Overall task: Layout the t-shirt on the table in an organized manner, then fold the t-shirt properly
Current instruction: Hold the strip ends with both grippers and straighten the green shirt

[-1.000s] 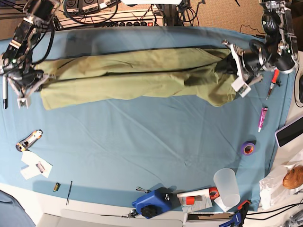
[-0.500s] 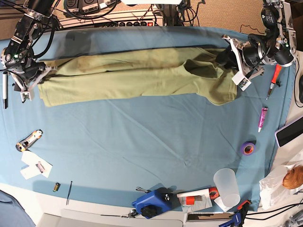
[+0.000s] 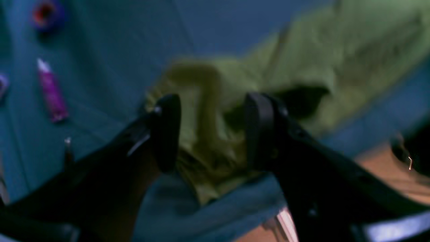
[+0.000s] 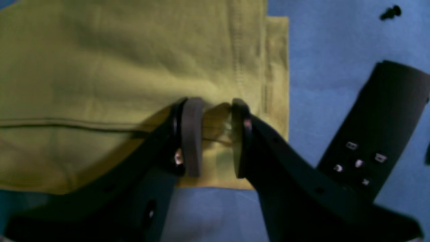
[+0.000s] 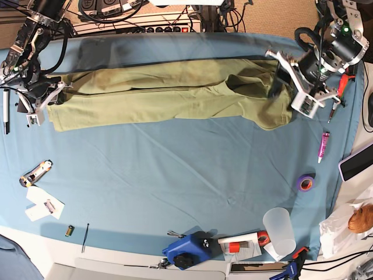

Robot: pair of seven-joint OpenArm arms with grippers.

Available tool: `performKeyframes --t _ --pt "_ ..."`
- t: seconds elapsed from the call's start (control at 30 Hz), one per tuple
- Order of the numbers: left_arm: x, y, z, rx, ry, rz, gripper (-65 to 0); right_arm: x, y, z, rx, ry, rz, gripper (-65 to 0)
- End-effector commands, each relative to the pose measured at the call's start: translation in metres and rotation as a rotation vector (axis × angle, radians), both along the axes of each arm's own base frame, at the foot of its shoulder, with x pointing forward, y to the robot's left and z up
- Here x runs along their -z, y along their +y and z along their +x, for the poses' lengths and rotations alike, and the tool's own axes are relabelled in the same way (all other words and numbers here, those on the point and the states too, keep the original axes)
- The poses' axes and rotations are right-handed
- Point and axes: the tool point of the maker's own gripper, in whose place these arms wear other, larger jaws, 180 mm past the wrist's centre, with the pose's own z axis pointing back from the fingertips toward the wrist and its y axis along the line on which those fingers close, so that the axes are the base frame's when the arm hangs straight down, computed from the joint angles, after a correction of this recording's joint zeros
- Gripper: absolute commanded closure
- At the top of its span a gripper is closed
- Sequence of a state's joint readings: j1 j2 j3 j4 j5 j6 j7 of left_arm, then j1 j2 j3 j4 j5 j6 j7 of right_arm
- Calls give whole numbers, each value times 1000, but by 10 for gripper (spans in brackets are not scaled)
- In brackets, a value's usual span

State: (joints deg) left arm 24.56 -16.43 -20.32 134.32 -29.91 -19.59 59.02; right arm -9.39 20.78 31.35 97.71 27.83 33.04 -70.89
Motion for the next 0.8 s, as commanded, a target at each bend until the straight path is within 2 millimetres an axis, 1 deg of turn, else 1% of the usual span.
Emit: performKeyframes --t 0.0,0.1,0.17,0.23,0.33,0.47,0.53,0.63,0.77 --pt "-6 4 4 -28 -29 7 -312 -14 -5 9 -8 -48 -15 -155" --pt "-4 11 8 -138 -25 -15 -312 -14 -4 9 -8 -48 -15 -155" --pt "8 17 13 -218 8 -44 -312 -14 -4 9 -8 -49 -14 -155" --pt "22 19 18 -262 46 -83 -312 -14 -4 9 -7 -49 -14 -155" --pt "44 14 21 -278 119 -144 -312 -14 -5 9 -8 -48 -15 -155" --pt "65 17 21 -298 195 -152 -312 -15 -7 10 -6 -57 -29 -155" --pt "69 20 17 -306 216 -146 -312 -20 -13 15 1 -97 -58 -155" --pt "71 28 13 -330 226 -142 -312 -33 -23 23 31 -181 -79 -155" --pt "71 38 11 -357 234 -133 -312 -45 -38 24 88 -233 -86 -155"
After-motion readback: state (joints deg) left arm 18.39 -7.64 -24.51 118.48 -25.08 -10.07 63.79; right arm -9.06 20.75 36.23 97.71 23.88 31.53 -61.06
